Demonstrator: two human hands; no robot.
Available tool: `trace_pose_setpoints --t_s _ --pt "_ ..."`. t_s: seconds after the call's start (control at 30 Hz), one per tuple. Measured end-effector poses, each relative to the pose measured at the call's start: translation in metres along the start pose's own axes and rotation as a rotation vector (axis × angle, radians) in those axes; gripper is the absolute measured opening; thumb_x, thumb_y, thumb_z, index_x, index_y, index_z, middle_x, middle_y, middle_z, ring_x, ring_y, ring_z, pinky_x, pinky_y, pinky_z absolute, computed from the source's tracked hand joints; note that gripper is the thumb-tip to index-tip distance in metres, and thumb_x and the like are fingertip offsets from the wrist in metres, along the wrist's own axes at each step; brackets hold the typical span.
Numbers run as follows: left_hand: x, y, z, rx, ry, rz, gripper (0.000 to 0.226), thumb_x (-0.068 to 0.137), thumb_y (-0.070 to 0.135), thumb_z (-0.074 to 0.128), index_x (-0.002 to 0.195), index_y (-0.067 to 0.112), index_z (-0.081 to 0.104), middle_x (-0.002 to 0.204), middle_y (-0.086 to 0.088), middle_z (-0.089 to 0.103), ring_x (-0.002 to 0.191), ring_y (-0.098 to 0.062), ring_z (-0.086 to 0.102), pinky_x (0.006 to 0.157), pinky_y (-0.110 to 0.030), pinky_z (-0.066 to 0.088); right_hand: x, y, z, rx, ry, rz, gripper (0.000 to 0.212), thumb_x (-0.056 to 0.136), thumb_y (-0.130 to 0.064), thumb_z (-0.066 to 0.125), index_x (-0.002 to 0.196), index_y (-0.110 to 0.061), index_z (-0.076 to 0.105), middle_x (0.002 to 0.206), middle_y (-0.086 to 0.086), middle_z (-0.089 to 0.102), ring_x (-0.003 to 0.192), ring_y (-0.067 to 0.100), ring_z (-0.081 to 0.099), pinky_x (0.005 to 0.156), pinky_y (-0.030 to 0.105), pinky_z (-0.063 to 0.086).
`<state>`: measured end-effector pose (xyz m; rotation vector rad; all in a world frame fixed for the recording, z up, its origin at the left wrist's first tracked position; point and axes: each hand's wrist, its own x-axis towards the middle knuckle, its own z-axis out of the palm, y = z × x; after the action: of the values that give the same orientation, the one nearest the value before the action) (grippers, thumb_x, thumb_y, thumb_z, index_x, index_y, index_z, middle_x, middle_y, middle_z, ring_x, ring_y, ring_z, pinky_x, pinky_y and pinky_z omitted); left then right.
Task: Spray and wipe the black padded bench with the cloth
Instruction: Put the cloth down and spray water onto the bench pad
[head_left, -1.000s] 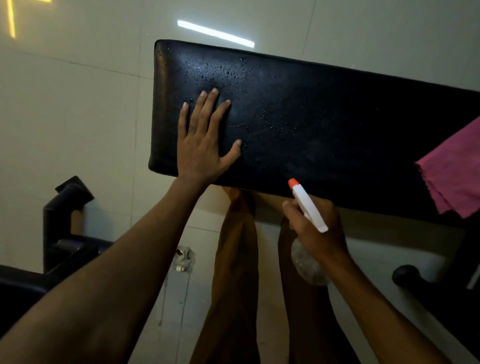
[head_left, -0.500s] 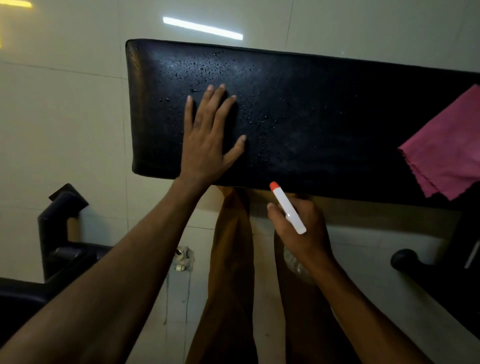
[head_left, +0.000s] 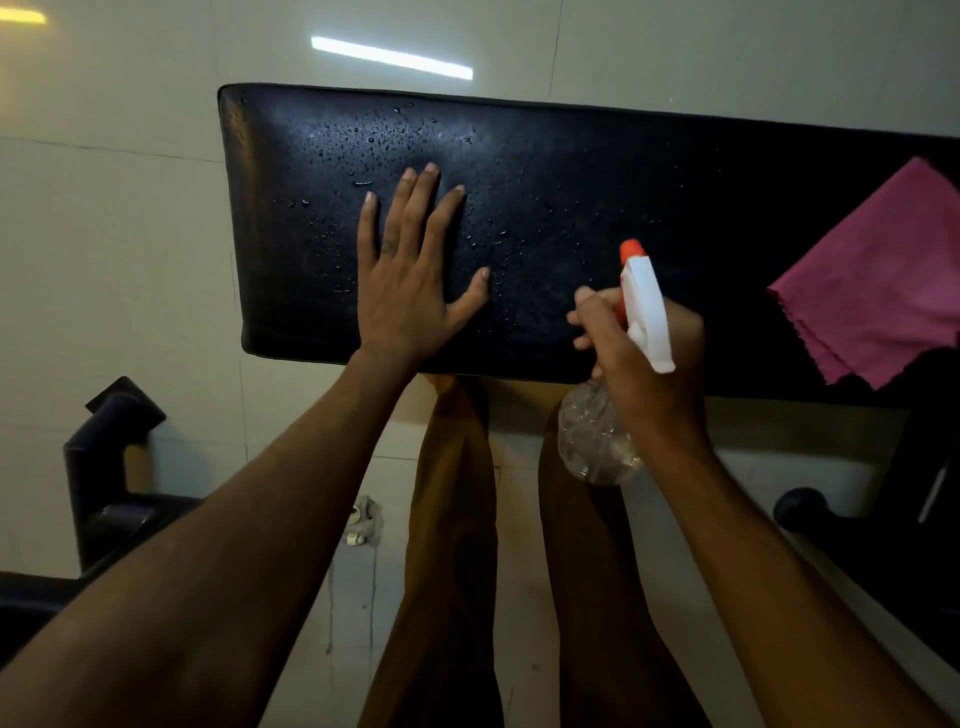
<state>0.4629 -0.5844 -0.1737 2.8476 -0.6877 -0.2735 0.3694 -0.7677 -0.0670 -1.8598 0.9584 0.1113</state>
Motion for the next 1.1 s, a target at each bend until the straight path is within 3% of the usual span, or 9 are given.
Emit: trace_pose_setpoints --t_s 0.1,0.2,0.33,0.6,0.7,0.83,0.93,1.0,1.1 --pt "0.0 0.0 0.0 -0.008 0.005 0.003 0.081 0.095 0.063 0.048 0.159 0.019 0.026 0.167 -0.012 0.02 0.156 -0.028 0.014 0.126 -0.055 0.01 0.0 0.005 -0.004 -0.045 -0.004 0.026 0.036 0.094 -0.02 0.066 0.061 -0.008 0.06 0.055 0.01 0.063 0.047 0.019 0.063 0.044 0.036 0.05" --pt "0.001 0.0 -0.001 -0.014 0.007 -0.002 0.081 0.095 0.062 0.049 0.159 0.019 0.026 0.167 -0.012 0.02 0.156 -0.027 0.014 0.126 -0.055 0.01 -0.01 0.014 -0.006 -0.063 -0.016 0.078 0.036 0.094 -0.02 0.066 0.065 -0.001 0.06 0.058 0.016 0.063 0.052 0.029 0.064 0.049 0.042 0.055" --pt "0.0 0.0 -0.001 -0.02 0.002 -0.004 0.081 0.094 0.062 0.049 0.159 0.02 0.026 0.167 -0.012 0.02 0.156 -0.027 0.014 0.126 -0.056 0.011 -0.03 0.029 -0.012 -0.076 -0.104 0.128 0.028 0.094 -0.018 0.067 0.07 -0.005 0.062 0.063 0.015 0.065 0.056 0.024 0.063 0.052 0.031 0.052" --pt "0.001 0.002 -0.003 -0.035 0.005 -0.013 0.08 0.095 0.061 0.051 0.158 0.018 0.028 0.167 -0.011 0.022 0.156 -0.027 0.015 0.126 -0.056 0.01 -0.061 0.059 -0.024 -0.072 -0.184 0.254 0.026 0.094 -0.017 0.068 0.071 -0.012 0.061 0.063 0.017 0.063 0.057 0.027 0.063 0.052 0.03 0.052" --pt "0.002 0.001 -0.003 -0.037 0.007 -0.016 0.079 0.094 0.06 0.052 0.157 0.018 0.03 0.167 -0.011 0.022 0.156 -0.027 0.015 0.125 -0.056 0.011 -0.064 0.064 -0.023 -0.099 -0.152 0.29 0.033 0.095 -0.018 0.067 0.064 -0.018 0.057 0.055 0.011 0.059 0.053 0.026 0.06 0.046 0.026 0.048" --pt "0.002 0.002 -0.004 -0.043 0.004 -0.018 0.079 0.094 0.059 0.053 0.157 0.016 0.031 0.167 -0.013 0.022 0.156 -0.029 0.015 0.125 -0.058 0.009 -0.052 0.065 -0.027 -0.011 -0.136 0.273 0.024 0.094 -0.022 0.068 0.078 -0.005 0.063 0.071 0.02 0.067 0.064 0.032 0.067 0.059 0.04 0.057" --pt "0.006 0.013 -0.004 -0.041 0.017 0.013 0.075 0.096 0.052 0.053 0.156 0.013 0.032 0.166 -0.014 0.024 0.156 -0.03 0.015 0.124 -0.062 0.008 -0.033 0.056 -0.032 -0.011 -0.123 0.186 0.026 0.094 -0.023 0.068 0.078 -0.003 0.064 0.07 0.016 0.068 0.062 0.026 0.066 0.054 0.032 0.055" --pt "0.014 0.03 -0.001 -0.061 0.028 0.076 0.068 0.099 0.044 0.053 0.155 0.011 0.033 0.164 -0.016 0.027 0.155 -0.03 0.017 0.125 -0.061 0.009 -0.018 0.048 -0.036 0.0 -0.052 0.174 0.028 0.095 -0.024 0.067 0.072 -0.008 0.062 0.068 0.013 0.068 0.059 0.022 0.066 0.049 0.03 0.052" --pt "0.03 0.063 0.002 -0.131 0.03 0.156 0.063 0.101 0.035 0.051 0.155 0.008 0.033 0.164 -0.017 0.029 0.154 -0.032 0.02 0.127 -0.055 0.01 0.003 0.037 -0.041 0.016 0.099 0.153 0.033 0.094 -0.019 0.065 0.063 -0.011 0.054 0.06 0.02 0.062 0.054 0.034 0.063 0.046 0.041 0.052"
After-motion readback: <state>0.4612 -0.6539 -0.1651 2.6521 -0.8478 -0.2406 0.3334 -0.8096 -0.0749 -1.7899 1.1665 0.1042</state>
